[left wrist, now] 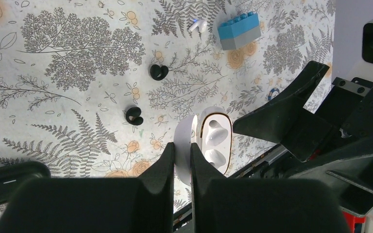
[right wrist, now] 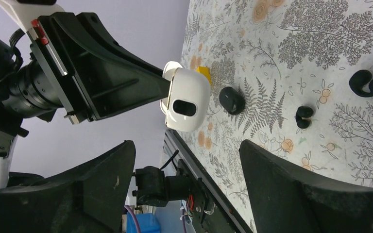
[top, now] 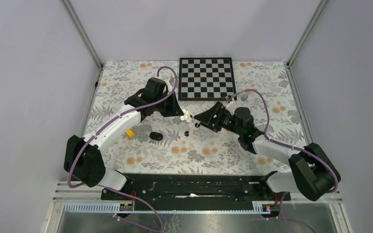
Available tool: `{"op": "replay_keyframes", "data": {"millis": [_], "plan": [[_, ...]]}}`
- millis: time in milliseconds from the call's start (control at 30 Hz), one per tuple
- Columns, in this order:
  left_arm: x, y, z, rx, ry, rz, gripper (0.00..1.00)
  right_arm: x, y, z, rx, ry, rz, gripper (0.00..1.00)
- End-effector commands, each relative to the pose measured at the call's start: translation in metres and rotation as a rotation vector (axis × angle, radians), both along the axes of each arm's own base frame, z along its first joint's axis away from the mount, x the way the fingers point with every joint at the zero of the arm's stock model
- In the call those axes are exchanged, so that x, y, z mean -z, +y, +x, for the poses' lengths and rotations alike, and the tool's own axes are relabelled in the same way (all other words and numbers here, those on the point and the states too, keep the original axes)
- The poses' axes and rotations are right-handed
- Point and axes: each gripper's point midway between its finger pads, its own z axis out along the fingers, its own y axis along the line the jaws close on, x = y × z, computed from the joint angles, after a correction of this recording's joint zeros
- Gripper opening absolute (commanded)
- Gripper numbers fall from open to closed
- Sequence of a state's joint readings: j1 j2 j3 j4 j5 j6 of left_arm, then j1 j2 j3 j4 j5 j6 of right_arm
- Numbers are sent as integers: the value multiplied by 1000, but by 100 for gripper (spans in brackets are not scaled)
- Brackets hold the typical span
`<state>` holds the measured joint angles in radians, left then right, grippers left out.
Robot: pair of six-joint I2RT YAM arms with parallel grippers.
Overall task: Insert the wireless bluetooth earbuds into the charging case
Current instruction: Adjust the charging case.
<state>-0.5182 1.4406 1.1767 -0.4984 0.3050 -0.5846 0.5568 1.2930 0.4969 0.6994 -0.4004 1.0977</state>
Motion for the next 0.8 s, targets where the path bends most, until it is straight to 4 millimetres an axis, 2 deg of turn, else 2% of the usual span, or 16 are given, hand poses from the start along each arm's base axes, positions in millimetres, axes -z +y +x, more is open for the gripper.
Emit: {"op": "replay_keyframes", "data": {"millis": [0,133,300,500,767], "plan": [[-13,-4,11,-32,-68,-20,0,-32,14,17,16,-68,77,84],[-16,-5,12,-28,-73,-27,0,-32,25,22,-11,-72,76,82],[-17,-7,12,-20,-71,-32,0,-21,38,30,-45,-45,63,84],[-17,-5,11,-29,-74,-29,0,-12,44,36,-48,-31,62,81],[-18,-6,11,-20,-81,-27,0,-8,49,40,-54,-23,83,62]]}}
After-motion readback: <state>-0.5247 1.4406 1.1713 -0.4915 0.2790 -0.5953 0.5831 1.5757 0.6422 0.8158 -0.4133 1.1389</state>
